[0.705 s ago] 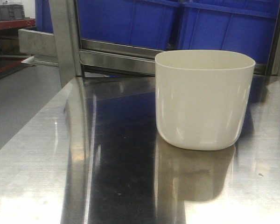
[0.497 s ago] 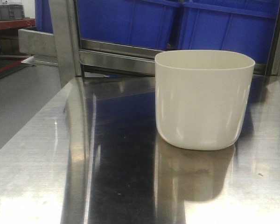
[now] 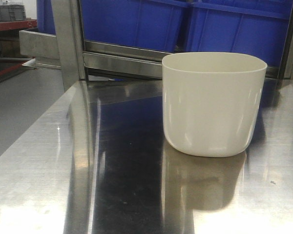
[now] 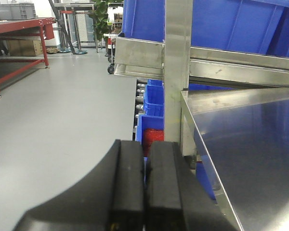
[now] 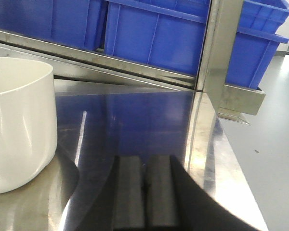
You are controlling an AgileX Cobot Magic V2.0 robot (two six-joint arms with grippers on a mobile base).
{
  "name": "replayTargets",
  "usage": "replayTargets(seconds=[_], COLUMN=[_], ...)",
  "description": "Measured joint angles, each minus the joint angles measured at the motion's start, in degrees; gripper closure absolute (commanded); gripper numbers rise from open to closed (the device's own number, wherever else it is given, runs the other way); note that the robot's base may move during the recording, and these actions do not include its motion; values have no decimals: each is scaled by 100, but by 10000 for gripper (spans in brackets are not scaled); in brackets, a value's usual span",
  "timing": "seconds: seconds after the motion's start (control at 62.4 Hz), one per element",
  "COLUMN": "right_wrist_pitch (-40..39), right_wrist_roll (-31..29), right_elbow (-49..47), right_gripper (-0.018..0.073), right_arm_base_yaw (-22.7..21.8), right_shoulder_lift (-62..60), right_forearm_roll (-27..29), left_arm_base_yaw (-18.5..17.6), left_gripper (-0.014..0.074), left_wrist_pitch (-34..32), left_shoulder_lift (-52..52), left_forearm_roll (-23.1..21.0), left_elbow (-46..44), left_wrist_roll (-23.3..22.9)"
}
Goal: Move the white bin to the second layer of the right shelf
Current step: 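Lower the right gripper toward the rim of the white bin, then close the right gripper on the white bin's rim and lift it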
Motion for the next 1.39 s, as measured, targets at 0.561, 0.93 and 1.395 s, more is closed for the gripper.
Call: replayTargets(seconds=[0.561,0.93,1.395], right_wrist_pitch=[1202,1367,3615], right_wrist_roll=[0,403,3778], right_elbow=[-905,-2535,-4386], right_gripper=[511,510,218], right_arm_base_yaw=[0,6,1178], right_shoulder_lift=[784,3450,5803], right_forearm_roll=[0,-28,-1760], left_arm_base_yaw=[0,0,0], left_gripper=[512,512,512], left_wrist_pitch=[0,0,0], left_shoulder_lift=[0,0,0], left_forearm_roll=[0,0,0], left_elbow=[0,0,0], left_wrist_roll=[0,0,0])
